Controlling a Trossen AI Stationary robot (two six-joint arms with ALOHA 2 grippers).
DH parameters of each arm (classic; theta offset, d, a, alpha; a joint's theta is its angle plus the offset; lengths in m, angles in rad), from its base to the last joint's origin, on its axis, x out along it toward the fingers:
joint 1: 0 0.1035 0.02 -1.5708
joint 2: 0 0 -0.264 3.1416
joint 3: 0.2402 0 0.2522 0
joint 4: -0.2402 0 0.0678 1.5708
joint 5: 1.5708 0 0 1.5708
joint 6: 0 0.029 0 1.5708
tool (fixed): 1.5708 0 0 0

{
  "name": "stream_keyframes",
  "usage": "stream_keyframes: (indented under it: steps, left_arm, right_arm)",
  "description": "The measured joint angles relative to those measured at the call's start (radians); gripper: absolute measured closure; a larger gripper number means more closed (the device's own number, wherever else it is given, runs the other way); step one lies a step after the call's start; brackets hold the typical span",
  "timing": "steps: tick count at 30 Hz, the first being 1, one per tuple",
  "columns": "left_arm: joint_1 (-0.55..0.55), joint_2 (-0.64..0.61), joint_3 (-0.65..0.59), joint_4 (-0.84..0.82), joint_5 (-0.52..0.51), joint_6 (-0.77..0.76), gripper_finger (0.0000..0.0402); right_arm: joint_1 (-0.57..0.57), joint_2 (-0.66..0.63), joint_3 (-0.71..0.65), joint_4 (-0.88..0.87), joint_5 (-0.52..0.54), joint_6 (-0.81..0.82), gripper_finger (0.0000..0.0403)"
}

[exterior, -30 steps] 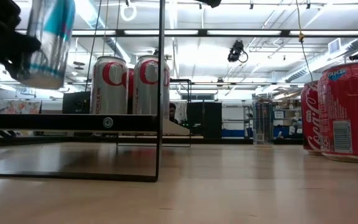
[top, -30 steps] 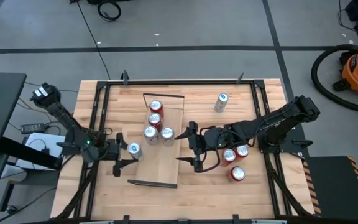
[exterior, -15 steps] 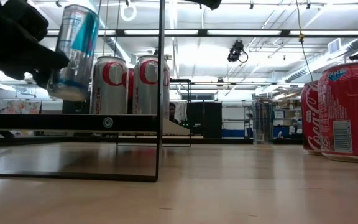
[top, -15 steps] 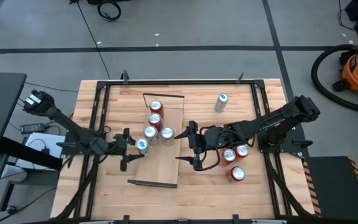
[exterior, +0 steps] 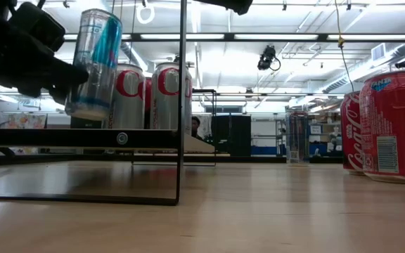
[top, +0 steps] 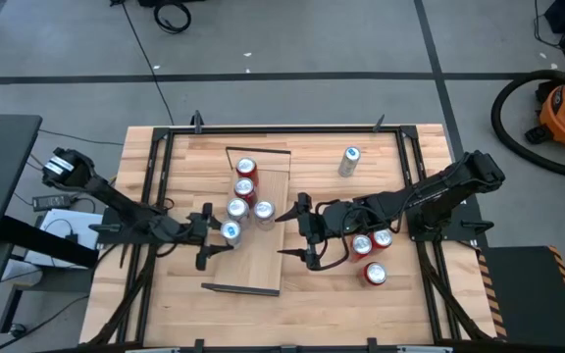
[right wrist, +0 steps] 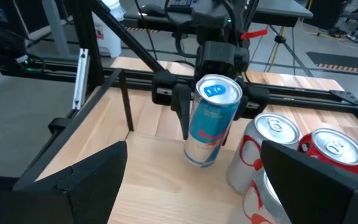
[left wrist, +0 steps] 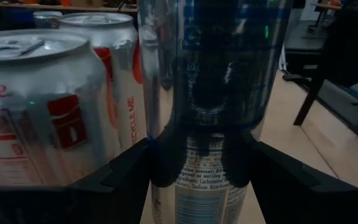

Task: Place canned beverage on shelf
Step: Put the bottom blue soda can on the shelf

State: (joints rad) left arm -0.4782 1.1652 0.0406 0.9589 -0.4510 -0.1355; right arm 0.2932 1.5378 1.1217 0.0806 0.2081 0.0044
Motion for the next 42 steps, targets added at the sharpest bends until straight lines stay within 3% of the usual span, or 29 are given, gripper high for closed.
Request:
stream_keyframes:
  steps: [12,27,35,42]
  left_arm:
    - [0.006,0.125,0.0,0.068,-0.027,-0.046,0.0158]
    - [0.006,0.124,0.0,0.03,-0.062,-0.112,0.0138]
    - [0.006,0.124,0.001,0.001,-0.072,-0.115,0.009]
    - [0.003,0.124,0.001,-0.018,-0.072,-0.108,0.0084]
  right_arm:
    - [0.0,0.0,0.0,0.0,-0.001,0.0,0.0023]
    - [0.0,0.0,0.0,0.0,-0.002,0.0,0.0023]
    - [0.0,0.0,0.0,-0.001,-0.002,0.0,0.0023]
    - [0.0,0.0,0.0,-0.001,-0.002,0.0,0.0023]
